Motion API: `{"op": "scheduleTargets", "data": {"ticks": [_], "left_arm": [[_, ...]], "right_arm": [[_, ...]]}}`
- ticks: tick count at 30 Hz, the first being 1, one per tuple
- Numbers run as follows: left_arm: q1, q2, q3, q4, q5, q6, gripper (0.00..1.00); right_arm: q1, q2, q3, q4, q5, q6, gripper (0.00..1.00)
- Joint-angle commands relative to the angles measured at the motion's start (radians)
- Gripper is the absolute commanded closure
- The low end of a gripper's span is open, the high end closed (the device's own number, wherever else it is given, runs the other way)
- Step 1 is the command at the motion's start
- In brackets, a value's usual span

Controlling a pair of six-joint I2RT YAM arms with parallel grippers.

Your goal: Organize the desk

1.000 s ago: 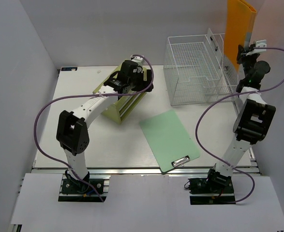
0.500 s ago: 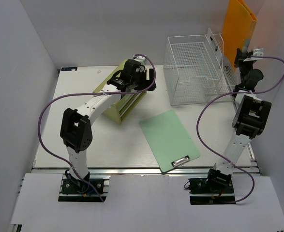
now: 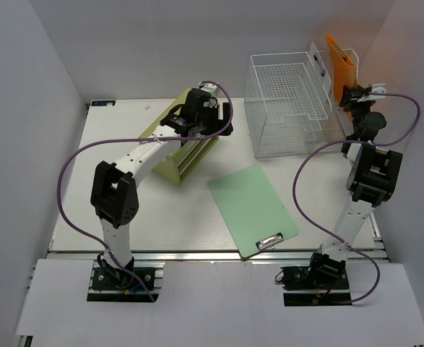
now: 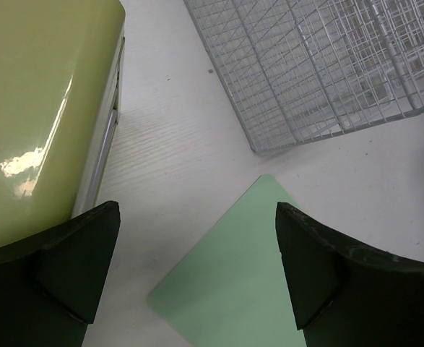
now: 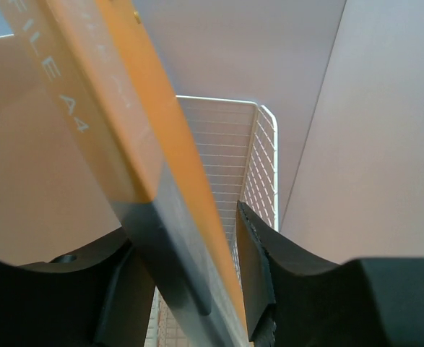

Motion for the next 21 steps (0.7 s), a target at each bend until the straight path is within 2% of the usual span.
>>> {"op": "scheduleTargets", "data": {"ticks": [1, 4, 8, 9, 10, 11, 12, 14, 16, 21], "left_arm": [[0.017, -0.006, 0.012, -0.051, -0.046, 0.011, 0.02], [0.017, -0.013, 0.001, -0.049, -0.046, 0.011, 0.02], [0.017, -0.018, -0.011, -0.037, -0.032, 0.009, 0.02], [0.017, -0.015, -0.013, -0.035, -0.027, 0.008, 0.02], [0.015, -0.013, -0.013, -0.032, -0.024, 0.006, 0.02], [0.017, -0.01, -0.011, -0.032, -0.021, 0.006, 0.02], [0.017, -0.007, -0.011, -0.032, -0.017, 0.004, 0.02], [0.017, -0.003, -0.011, -0.028, -0.017, 0.004, 0.02], [0.017, 0.002, -0.011, -0.028, 0.0, 0.0, 0.02], [0.015, 0.01, -0.011, -0.029, 0.019, -0.003, 0.02]], "right_arm": [[0.005, -0.029, -0.011, 0.079, 0.011, -0.016, 0.5], [0.005, -0.038, -0.016, 0.077, 0.019, -0.007, 0.5], [0.005, -0.049, 0.015, 0.067, 0.028, 0.015, 0.45], [0.005, -0.049, 0.032, 0.024, 0.036, 0.036, 0.55], [0.005, -0.047, 0.053, -0.001, 0.05, 0.051, 0.71], [0.005, -0.044, 0.081, -0.01, 0.067, 0.065, 0.96], [0.005, -0.035, 0.089, 0.034, 0.053, 0.077, 1.0], [0.006, 0.008, 0.105, 0.089, 0.051, 0.1, 1.0], [0.005, 0.047, 0.142, 0.112, 0.076, 0.163, 1.0], [0.008, 0.094, 0.173, 0.116, 0.051, 0.167, 1.0]]}}
